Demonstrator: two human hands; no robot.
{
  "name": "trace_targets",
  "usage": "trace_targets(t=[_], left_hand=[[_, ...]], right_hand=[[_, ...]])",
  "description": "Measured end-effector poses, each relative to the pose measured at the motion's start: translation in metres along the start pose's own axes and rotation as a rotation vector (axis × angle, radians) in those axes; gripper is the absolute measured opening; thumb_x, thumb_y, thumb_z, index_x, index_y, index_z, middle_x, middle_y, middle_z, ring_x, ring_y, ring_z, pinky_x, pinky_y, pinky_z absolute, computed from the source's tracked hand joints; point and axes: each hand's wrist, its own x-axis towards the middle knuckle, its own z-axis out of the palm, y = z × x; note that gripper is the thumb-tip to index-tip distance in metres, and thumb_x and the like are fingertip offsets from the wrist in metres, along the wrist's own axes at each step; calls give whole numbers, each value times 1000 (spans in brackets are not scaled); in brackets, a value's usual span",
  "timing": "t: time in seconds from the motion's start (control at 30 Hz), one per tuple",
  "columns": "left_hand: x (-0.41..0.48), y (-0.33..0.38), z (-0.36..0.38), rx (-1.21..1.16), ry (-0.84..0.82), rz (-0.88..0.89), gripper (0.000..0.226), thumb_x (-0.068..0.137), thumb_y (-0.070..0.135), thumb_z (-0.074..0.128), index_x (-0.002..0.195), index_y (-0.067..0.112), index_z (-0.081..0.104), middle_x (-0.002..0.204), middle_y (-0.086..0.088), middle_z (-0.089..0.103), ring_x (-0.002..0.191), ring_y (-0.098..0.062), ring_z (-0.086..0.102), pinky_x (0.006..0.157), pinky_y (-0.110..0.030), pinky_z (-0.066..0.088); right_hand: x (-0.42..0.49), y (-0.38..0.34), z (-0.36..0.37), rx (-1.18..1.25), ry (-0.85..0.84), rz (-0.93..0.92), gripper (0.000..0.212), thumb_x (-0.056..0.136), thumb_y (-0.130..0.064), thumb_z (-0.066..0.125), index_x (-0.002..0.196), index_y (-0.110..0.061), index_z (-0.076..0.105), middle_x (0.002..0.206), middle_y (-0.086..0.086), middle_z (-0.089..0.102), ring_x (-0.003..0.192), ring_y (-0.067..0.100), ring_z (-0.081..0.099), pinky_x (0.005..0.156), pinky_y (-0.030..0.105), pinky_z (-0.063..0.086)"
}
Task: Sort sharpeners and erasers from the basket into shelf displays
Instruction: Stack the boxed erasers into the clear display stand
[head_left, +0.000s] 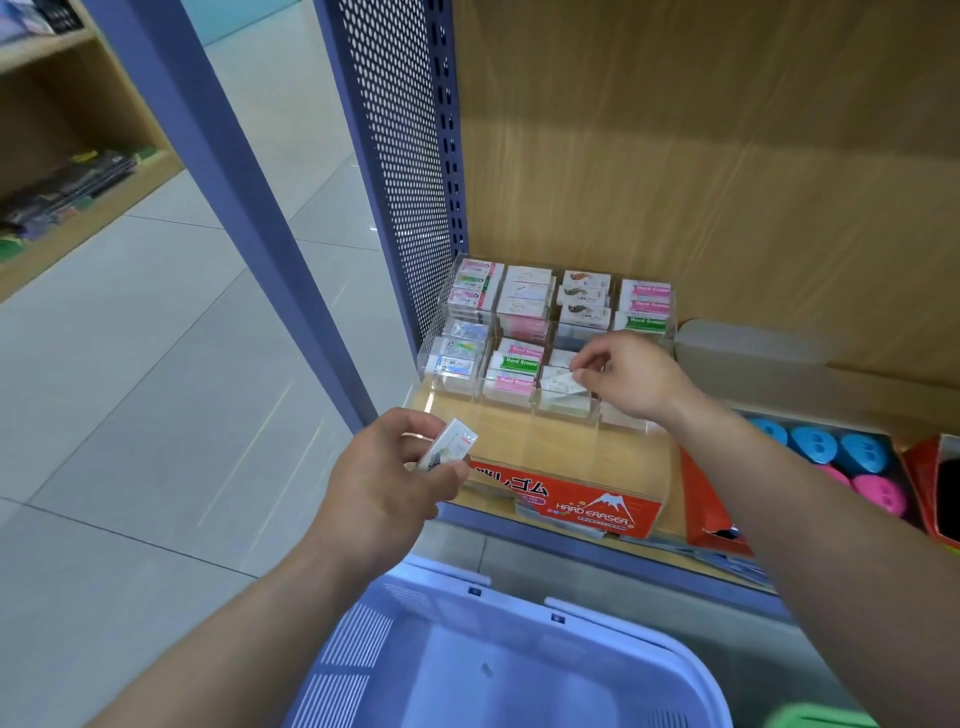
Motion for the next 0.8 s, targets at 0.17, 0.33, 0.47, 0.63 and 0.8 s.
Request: trace_targets(t=[0.17,0.33,0.47,0.63,0.8], left_hand=[[0,-1,2,-14,-19,-6,24,85,10,79,104,17,66,88,-5,75,67,-17,70,71,-32,60],[-5,7,3,-6,-49,48,29,85,4,76,105,25,73,94,4,74,74,-10,68,71,-19,50],[-13,20,8,-85,-101,60,32,84,-1,76,106,22,73,100,-2,75,72,-10,68,67,-18,53],[-26,28,13,-175,-141,56,32,83,0,78,107,16,67,100,-10,76,76,-21,74,68,-25,55],[-34,36,20,-222,-171,111,26,83,-2,76,103,13,69,96,-18,74,81,-28,73,82,-38,59]], right_hand=[[2,-3,-6,-159,-137,-6,19,98,-20,61,108,-18,77,111,-4,74,98,15,67,88,35,55],[-23,-21,-19,11,38,-7,30,100,-19,58,128,-16,68,120,-4,69,112,6,61,87,11,40],[-75,-60,-27,451,5,-80,15,97,-18,65,107,-22,75,93,-8,75,67,-5,61,66,13,45],[-116,-86,-31,684,-143,-125,22,95,-17,68,114,-26,72,96,-5,70,74,16,67,63,27,49],[-129,-81,-32,688,-136,-103,13,90,-11,74,100,-15,69,90,3,66,71,19,66,66,31,51]])
